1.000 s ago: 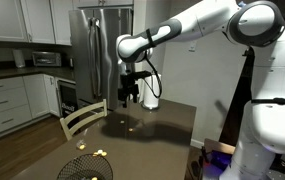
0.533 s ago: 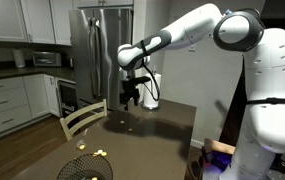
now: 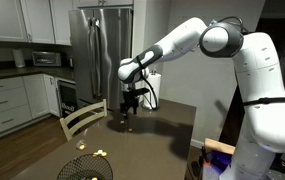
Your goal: Take the orange object from the table and place in the black basket
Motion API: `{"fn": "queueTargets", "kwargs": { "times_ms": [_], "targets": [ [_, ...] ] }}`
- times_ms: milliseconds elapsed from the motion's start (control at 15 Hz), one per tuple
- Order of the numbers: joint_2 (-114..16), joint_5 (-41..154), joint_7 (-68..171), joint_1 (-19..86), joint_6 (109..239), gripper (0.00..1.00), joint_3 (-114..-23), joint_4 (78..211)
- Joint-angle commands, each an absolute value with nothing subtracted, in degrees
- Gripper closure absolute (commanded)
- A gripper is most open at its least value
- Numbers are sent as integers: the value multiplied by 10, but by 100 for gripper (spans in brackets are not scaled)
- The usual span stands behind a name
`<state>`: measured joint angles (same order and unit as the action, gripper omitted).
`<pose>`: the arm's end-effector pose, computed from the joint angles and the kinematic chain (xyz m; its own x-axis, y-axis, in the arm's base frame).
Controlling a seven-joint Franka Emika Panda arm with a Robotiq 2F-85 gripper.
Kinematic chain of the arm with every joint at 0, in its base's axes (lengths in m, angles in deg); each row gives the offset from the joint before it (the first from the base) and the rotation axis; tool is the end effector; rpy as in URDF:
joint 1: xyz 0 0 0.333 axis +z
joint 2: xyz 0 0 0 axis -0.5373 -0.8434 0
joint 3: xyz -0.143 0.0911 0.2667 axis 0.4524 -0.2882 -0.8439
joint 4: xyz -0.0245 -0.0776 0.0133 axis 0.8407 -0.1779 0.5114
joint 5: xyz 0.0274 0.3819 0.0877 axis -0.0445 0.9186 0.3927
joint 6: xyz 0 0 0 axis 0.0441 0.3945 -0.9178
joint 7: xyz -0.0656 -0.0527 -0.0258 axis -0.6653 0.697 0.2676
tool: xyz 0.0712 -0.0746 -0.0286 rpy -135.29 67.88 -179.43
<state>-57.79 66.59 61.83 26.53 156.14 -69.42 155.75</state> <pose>0.6170 -0.0890 0.2821 0.9726 -0.1108 -0.2045 -0.1311 -0.9874 -0.0888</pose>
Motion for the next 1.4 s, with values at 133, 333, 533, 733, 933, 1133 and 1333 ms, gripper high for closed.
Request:
{"fn": "queueTargets", "kwargs": {
  "times_ms": [133,333,533,733,933,1133,1333],
  "targets": [
    [-642,714,671,236,1632,0,-717,1574],
    [-667,717,677,231,1644,0,-722,1574],
    [-670,704,668,235,1650,29,-720,1568],
    [-663,691,655,244,1662,46,-714,1568],
    [-663,678,646,250,1676,65,-709,1566],
    [-667,664,633,256,1678,28,-704,1559],
    [-672,654,625,260,1686,14,-700,1561]
  ]
}}
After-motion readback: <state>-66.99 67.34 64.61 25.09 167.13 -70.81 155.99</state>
